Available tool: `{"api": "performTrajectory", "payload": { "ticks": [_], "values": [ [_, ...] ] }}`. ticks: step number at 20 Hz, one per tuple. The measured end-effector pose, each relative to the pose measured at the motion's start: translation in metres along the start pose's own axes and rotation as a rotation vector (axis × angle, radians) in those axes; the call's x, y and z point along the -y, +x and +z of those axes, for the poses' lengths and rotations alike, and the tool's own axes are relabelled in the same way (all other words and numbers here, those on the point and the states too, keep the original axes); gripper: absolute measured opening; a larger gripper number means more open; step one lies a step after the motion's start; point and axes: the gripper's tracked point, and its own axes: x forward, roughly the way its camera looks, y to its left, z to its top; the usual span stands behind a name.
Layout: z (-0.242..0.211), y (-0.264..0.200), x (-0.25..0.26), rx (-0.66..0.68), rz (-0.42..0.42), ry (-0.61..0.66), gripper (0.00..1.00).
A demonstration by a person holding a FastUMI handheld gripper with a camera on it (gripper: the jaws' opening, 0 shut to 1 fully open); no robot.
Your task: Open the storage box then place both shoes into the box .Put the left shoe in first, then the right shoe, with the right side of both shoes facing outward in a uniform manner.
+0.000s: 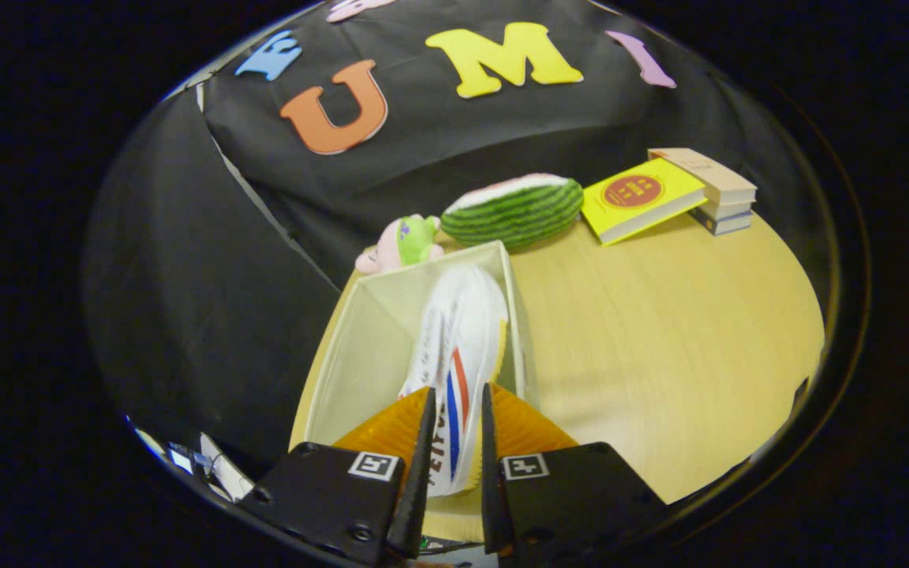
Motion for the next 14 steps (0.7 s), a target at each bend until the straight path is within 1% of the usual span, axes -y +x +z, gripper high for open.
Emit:
{"api": "performTrajectory", "payload": {
  "ticks": [1, 4, 5, 6, 8, 9, 12, 14],
  "values": [
    [0.018, -0.013, 0.005, 0.091, -0.02, -0.042, 0.34],
    [0.048, -0.054, 0.006, 0.25, -0.048, -0.142, 0.7],
    [0.056, -0.067, 0.003, 0.3, -0.04, -0.165, 0.73],
    [0.064, -0.08, 0.002, 0.342, -0.042, -0.182, 0.84],
    [0.077, -0.107, 0.009, 0.414, -0.067, -0.212, 0.96],
    [0.083, -0.119, 0.011, 0.445, -0.083, -0.223, 1.0],
    [0.1, -0.153, 0.008, 0.524, -0.094, -0.237, 1.0],
    [0.112, -0.181, 0.02, 0.59, -0.159, -0.237, 1.0]
  ]
}}
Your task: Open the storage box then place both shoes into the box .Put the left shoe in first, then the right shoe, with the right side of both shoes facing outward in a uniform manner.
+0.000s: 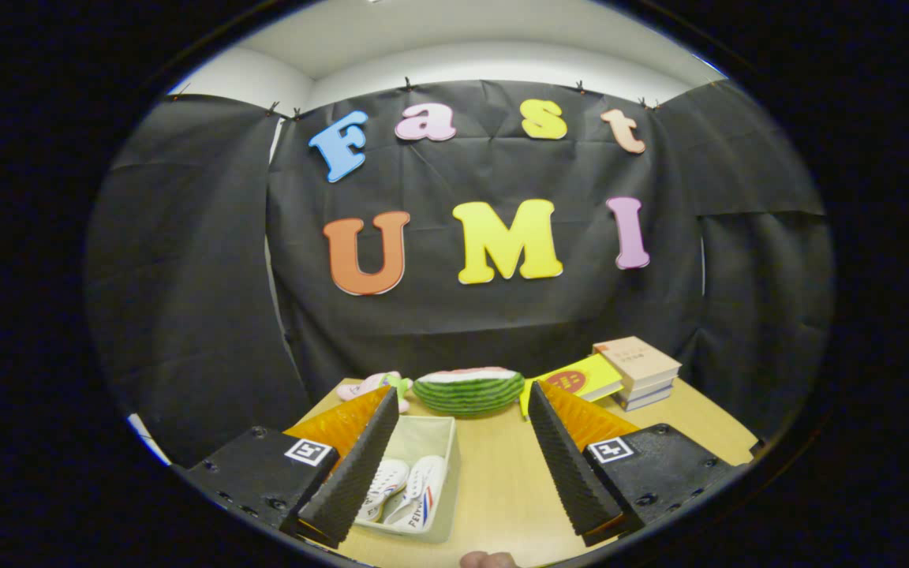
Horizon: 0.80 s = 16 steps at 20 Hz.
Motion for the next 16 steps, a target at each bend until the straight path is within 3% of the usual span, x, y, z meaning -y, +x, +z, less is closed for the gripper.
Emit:
{"api": "performTrajectory", "payload": {
  "ticks": [7, 13, 16],
  "values": [
    [0.055, -0.054, 0.033, 0.202, -0.109, -0.059, 1.0],
    [0.035, -0.071, 0.048, 0.13, -0.145, -0.163, 1.0],
    [0.036, -0.075, 0.052, 0.146, -0.146, -0.12, 1.0]
  ]
}}
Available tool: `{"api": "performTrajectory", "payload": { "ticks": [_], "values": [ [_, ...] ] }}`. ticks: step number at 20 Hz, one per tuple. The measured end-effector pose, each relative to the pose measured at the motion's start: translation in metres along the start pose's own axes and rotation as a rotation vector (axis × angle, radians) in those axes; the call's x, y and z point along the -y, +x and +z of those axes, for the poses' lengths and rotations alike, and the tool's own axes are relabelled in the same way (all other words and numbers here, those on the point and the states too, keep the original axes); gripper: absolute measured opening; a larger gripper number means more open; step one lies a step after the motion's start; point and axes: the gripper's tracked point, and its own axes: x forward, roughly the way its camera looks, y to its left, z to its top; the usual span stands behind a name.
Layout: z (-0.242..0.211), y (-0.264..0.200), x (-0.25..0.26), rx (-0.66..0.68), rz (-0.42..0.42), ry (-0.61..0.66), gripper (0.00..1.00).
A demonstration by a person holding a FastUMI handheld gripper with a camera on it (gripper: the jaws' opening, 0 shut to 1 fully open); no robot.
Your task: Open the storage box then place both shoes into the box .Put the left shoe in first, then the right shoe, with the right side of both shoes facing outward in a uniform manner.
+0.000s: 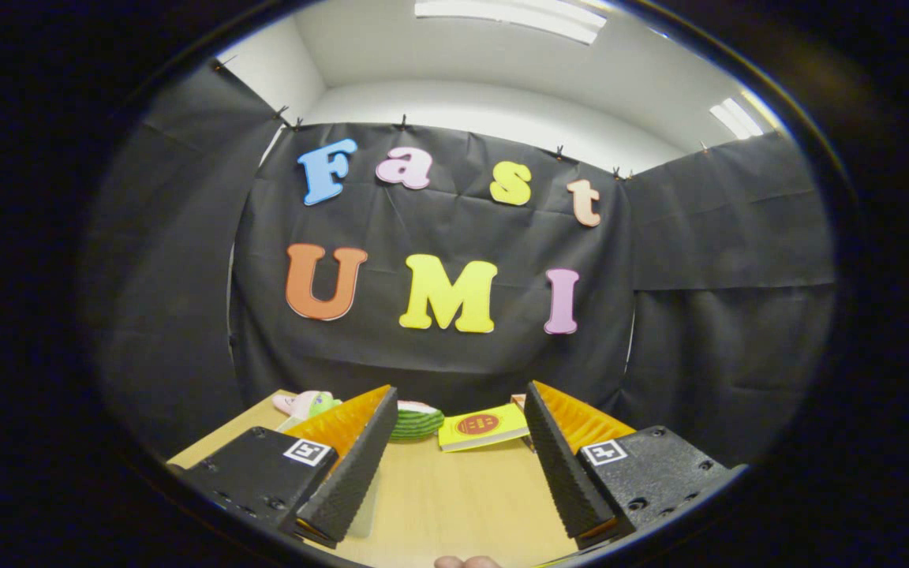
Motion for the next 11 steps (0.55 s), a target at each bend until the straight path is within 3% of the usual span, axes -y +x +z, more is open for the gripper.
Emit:
{"api": "performTrajectory", "payload": {
  "ticks": [2, 7, 11],
  "values": [
    [0.001, -0.003, -0.003, -0.003, 0.031, 0.032, 0.99],
    [-0.003, -0.008, 0.011, 0.001, -0.001, -0.042, 0.99],
    [-0.007, -0.011, 0.006, 0.003, 0.023, -0.029, 0.99]
  ]
}}
